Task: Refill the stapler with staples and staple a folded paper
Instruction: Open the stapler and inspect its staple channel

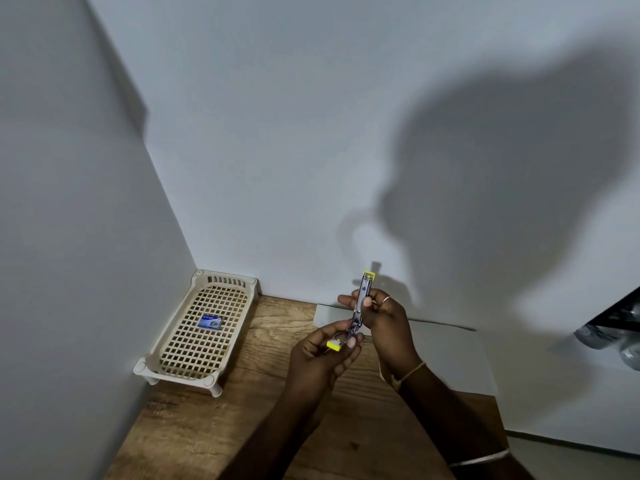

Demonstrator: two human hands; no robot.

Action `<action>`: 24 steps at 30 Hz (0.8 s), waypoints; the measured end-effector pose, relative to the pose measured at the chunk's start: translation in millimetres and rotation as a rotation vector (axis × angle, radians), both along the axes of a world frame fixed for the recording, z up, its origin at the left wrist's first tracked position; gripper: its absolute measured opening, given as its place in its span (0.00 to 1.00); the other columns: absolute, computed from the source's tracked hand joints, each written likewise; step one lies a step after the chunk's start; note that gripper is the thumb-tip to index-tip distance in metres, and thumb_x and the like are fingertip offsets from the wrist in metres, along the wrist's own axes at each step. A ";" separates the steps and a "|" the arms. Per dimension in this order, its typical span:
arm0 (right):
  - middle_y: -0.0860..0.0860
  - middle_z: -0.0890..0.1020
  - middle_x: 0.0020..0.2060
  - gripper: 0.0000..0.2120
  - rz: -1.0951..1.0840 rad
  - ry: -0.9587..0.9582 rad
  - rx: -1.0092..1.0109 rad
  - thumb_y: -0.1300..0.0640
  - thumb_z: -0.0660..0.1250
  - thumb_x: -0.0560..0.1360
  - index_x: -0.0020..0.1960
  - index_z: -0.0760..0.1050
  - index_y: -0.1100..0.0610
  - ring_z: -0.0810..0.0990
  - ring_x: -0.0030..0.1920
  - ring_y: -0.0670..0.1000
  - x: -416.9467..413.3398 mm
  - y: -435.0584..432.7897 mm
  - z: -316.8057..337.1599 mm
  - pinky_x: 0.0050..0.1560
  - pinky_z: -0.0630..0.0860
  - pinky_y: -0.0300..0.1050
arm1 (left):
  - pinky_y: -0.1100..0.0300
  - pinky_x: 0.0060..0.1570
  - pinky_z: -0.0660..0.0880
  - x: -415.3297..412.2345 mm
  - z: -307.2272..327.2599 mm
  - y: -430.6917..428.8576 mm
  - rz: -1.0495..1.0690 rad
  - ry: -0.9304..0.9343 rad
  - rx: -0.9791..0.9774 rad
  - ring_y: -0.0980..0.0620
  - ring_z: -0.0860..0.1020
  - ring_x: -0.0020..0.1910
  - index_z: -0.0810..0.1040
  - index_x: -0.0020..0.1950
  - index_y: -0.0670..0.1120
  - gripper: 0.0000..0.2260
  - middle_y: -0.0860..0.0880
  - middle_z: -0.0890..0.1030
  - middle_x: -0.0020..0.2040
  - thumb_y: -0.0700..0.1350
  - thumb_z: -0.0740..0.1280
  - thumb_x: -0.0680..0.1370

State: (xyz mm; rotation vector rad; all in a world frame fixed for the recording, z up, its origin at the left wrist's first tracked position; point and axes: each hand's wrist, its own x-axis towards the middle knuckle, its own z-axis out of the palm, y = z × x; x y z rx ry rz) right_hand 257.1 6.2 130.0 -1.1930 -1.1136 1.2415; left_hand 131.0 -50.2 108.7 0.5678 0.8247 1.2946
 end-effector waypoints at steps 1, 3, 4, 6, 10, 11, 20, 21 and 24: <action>0.53 0.88 0.49 0.10 0.007 0.010 -0.010 0.62 0.58 0.84 0.56 0.76 0.66 0.86 0.53 0.51 0.6 1.2 0.4 0.49 0.81 0.42 | 0.52 0.54 0.82 -2.4 -1.4 2.0 -0.015 -0.085 -0.035 0.36 0.82 0.59 0.85 0.54 0.37 0.17 0.35 0.84 0.58 0.24 0.62 0.76; 0.54 0.88 0.49 0.09 0.030 0.018 -0.021 0.62 0.59 0.84 0.56 0.76 0.65 0.86 0.54 0.53 1.7 3.3 2.0 0.52 0.81 0.46 | 0.50 0.54 0.82 -6.2 -2.4 6.2 -0.046 -0.243 -0.089 0.34 0.82 0.59 0.84 0.54 0.33 0.16 0.32 0.82 0.59 0.25 0.61 0.73; 0.54 0.88 0.50 0.09 0.047 0.025 -0.026 0.62 0.59 0.84 0.55 0.76 0.65 0.86 0.54 0.53 1.9 4.0 3.3 0.53 0.81 0.47 | 0.49 0.53 0.82 -7.4 -2.4 8.0 -0.056 -0.300 -0.114 0.33 0.82 0.59 0.83 0.54 0.32 0.14 0.32 0.82 0.59 0.27 0.63 0.73; 0.55 0.87 0.50 0.08 0.083 0.057 -0.052 0.63 0.59 0.83 0.55 0.76 0.65 0.86 0.54 0.54 1.2 5.2 6.9 0.50 0.82 0.45 | 0.48 0.52 0.83 -8.4 -2.4 11.4 -0.064 -0.347 -0.159 0.33 0.82 0.57 0.81 0.57 0.32 0.12 0.31 0.81 0.59 0.32 0.65 0.75; 0.55 0.87 0.50 0.09 0.178 0.055 -0.145 0.66 0.57 0.82 0.54 0.75 0.64 0.86 0.43 0.55 -5.2 4.7 14.7 0.40 0.79 0.46 | 0.51 0.50 0.83 -4.8 0.6 17.1 -0.054 -0.249 -0.198 0.38 0.84 0.56 0.80 0.61 0.35 0.14 0.33 0.82 0.60 0.40 0.68 0.77; 0.55 0.87 0.50 0.09 0.212 0.040 -0.156 0.65 0.56 0.83 0.53 0.76 0.64 0.85 0.42 0.55 -6.9 4.4 15.7 0.38 0.80 0.44 | 0.51 0.48 0.83 -3.7 1.7 18.0 -0.049 -0.215 -0.203 0.39 0.85 0.54 0.82 0.59 0.36 0.13 0.34 0.83 0.58 0.41 0.69 0.77; 0.46 0.85 0.51 0.20 0.103 -0.302 0.142 0.63 0.68 0.78 0.64 0.72 0.43 0.85 0.47 0.47 -13.3 3.8 9.3 0.47 0.82 0.45 | 0.51 0.46 0.83 -2.0 4.7 21.4 0.010 -0.101 -0.263 0.41 0.82 0.53 0.83 0.57 0.38 0.12 0.35 0.82 0.56 0.45 0.66 0.80; 0.43 0.84 0.52 0.22 0.086 -0.377 0.209 0.62 0.68 0.77 0.64 0.72 0.39 0.85 0.47 0.46 -12.3 3.4 10.7 0.47 0.81 0.41 | 0.51 0.46 0.84 -2.7 4.8 20.6 0.010 -0.092 -0.261 0.39 0.80 0.55 0.82 0.58 0.37 0.13 0.34 0.81 0.58 0.45 0.66 0.80; 0.37 0.81 0.55 0.20 0.075 -0.628 0.361 0.59 0.69 0.77 0.62 0.74 0.37 0.82 0.48 0.42 -8.9 4.6 16.4 0.50 0.79 0.40 | 0.52 0.43 0.83 -4.8 4.9 17.6 0.002 -0.079 -0.238 0.44 0.82 0.47 0.85 0.55 0.39 0.13 0.37 0.82 0.52 0.46 0.69 0.76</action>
